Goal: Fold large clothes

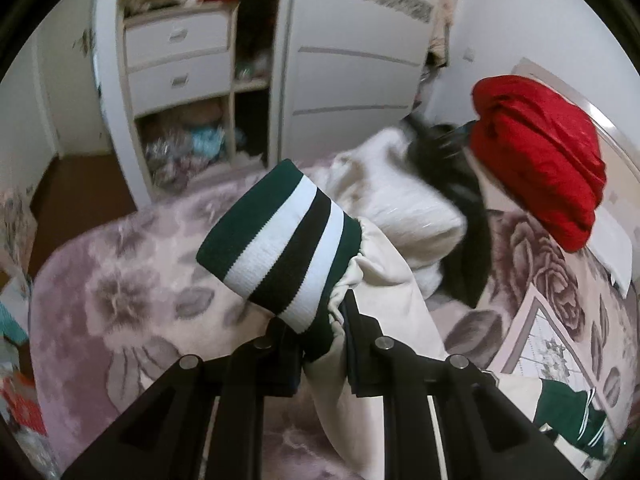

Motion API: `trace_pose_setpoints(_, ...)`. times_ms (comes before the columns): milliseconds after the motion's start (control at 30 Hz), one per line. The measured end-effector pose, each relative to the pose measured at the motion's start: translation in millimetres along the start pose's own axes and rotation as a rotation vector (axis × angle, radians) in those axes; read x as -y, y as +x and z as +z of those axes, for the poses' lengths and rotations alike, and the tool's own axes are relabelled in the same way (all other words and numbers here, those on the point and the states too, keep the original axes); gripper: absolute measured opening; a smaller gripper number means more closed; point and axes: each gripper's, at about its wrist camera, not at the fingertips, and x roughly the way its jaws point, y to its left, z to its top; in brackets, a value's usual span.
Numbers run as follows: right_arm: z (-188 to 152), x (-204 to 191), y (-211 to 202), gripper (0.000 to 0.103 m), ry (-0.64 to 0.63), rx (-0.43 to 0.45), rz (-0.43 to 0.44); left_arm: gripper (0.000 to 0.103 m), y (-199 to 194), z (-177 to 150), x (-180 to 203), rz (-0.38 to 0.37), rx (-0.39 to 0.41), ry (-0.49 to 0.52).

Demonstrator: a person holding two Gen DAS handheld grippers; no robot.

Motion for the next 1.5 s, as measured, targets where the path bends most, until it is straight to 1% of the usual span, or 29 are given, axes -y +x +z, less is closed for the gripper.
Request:
trace_pose_setpoints(67,-9.4,20.7,-19.9,0.088,0.023,0.024,-0.049,0.013,-15.7,3.8,19.5,-0.013,0.032,0.034)
trace_pose_setpoints(100,-17.4,36.5,-27.2,0.088,0.04,0.019,-0.072,0.013,-22.5,5.0,28.8,-0.019,0.045,0.05)
trace_pose_setpoints(133,-10.5,47.1,-26.0,0.088,0.049,0.014,-0.072,0.013,-32.3,5.4,42.8,-0.03,0.064,0.076)
trace_pose_setpoints(167,-16.4,62.8,-27.1,0.088,0.072,0.003,-0.086,0.013,-40.2,5.2,54.8,-0.043,0.078,0.098)
trace_pose_setpoints(200,-14.8,74.7,-25.7,0.088,0.086,-0.012,-0.102,0.012,-51.3,3.9,73.3,-0.059,0.098,0.136)
trace_pose_setpoints(267,-8.2,96.8,-17.2,0.088,0.135,-0.031,-0.095,0.012,-68.2,0.6,103.8,-0.091,0.125,0.197)
trace_pose_setpoints(367,-5.9,119.9,-29.0,0.088,0.168,-0.029,-0.051,0.012,-95.1,-13.2,158.4,-0.166,0.142,0.293)
trace_pose_setpoints(500,-7.2,160.0,-52.6,0.088,0.231,0.001,-0.027,0.012,-129.3,-53.6,242.6,-0.292,0.134,0.418)
trace_pose_setpoints(567,-12.3,191.2,-65.4,0.088,0.27,0.007,-0.035,0.012,-143.9,-86.2,291.7,-0.367,0.11,0.478)
trace_pose_setpoints(600,-15.4,204.8,-70.8,0.088,0.288,0.009,-0.042,0.012,-151.2,-109.0,320.4,-0.412,0.089,0.515)
trace_pose_setpoints(700,-26.1,257.0,-83.2,0.088,0.356,0.009,-0.066,0.012,-163.3,-168.1,385.2,-0.507,0.038,0.607)
trace_pose_setpoints(733,-29.0,271.6,-86.0,0.088,0.373,0.007,-0.082,0.012,-168.8,-197.1,413.2,-0.542,0.015,0.66)
trace_pose_setpoints(767,-34.1,293.7,-91.2,0.088,0.397,0.009,-0.093,0.012,-171.5,-219.1,433.2,-0.569,-0.01,0.698)
trace_pose_setpoints(800,-37.8,306.4,-93.9,0.088,0.41,0.01,-0.1,0.012,-173.9,-241.8,451.2,-0.603,-0.042,0.728)
trace_pose_setpoints(833,-43.1,327.6,-97.1,0.088,0.43,0.008,-0.111,0.012,-177.3,-272.1,473.4,-0.633,-0.081,0.773)
trace_pose_setpoints(900,-50.8,357.2,-96.4,0.088,0.467,0.001,-0.124,0.012,-181.2,-316.7,501.2,-0.669,-0.133,0.841)
trace_pose_setpoints(933,-54.4,371.9,-95.1,0.088,0.484,-0.004,-0.133,0.012,-181.5,-345.1,514.0,-0.685,-0.173,0.88)
trace_pose_setpoints(1000,-62.4,399.2,-95.9,0.088,0.51,-0.011,-0.154,0.012,-179.2,-383.7,534.7,-0.686,-0.224,0.949)
trace_pose_setpoints(1033,-67.6,415.7,-96.2,0.088,0.528,-0.019,-0.156,0.014,-174.3,-405.8,543.7,-0.675,-0.261,0.991)
trace_pose_setpoints(1067,-70.5,423.8,-95.5,0.088,0.535,-0.024,-0.157,0.015,-169.2,-420.0,549.5,-0.664,-0.293,1.018)
trace_pose_setpoints(1133,-80.0,448.0,-97.5,0.088,0.557,-0.038,-0.171,0.025,-159.4,-435.7,557.7,-0.644,-0.362,1.06)
trace_pose_setpoints(1167,-83.5,454.7,-99.3,0.088,0.563,-0.038,-0.165,0.025,-156.3,-437.4,555.5,-0.666,-0.406,1.059)
trace_pose_setpoints(1200,-88.3,463.7,-101.9,0.088,0.569,-0.043,-0.16,0.025,-158.9,-434.8,553.5,-0.693,-0.423,1.045)
trace_pose_setpoints(1267,-96.8,476.9,-107.4,0.088,0.583,-0.055,-0.143,0.037,-169.8,-425.8,545.6,-0.739,-0.417,1.022)
trace_pose_setpoints(1300,-101.5,483.1,-111.5,0.088,0.594,-0.058,-0.124,0.066,-178.2,-416.4,540.1,-0.769,-0.424,1.003)
trace_pose_setpoints(1333,-105.2,487.8,-115.2,0.088,0.603,-0.06,-0.109,0.096,-182.2,-408.1,536.0,-0.782,-0.43,0.983)
trace_pose_setpoints(1367,-109.2,491.6,-119.6,0.088,0.614,-0.061,-0.089,0.103,-187.6,-397.0,528.4,-0.799,-0.432,0.958)
trace_pose_setpoints(1433,-114.9,497.1,-129.6,0.088,0.626,-0.06,-0.059,0.103,-193.4,-372.9,509.7,-0.801,-0.416,0.897)
trace_pose_setpoints(1500,-117.2,499.9,-140.8,0.088,0.641,-0.056,-0.03,0.103,-191.1,-340.0,478.6,-0.753,-0.384,0.8)
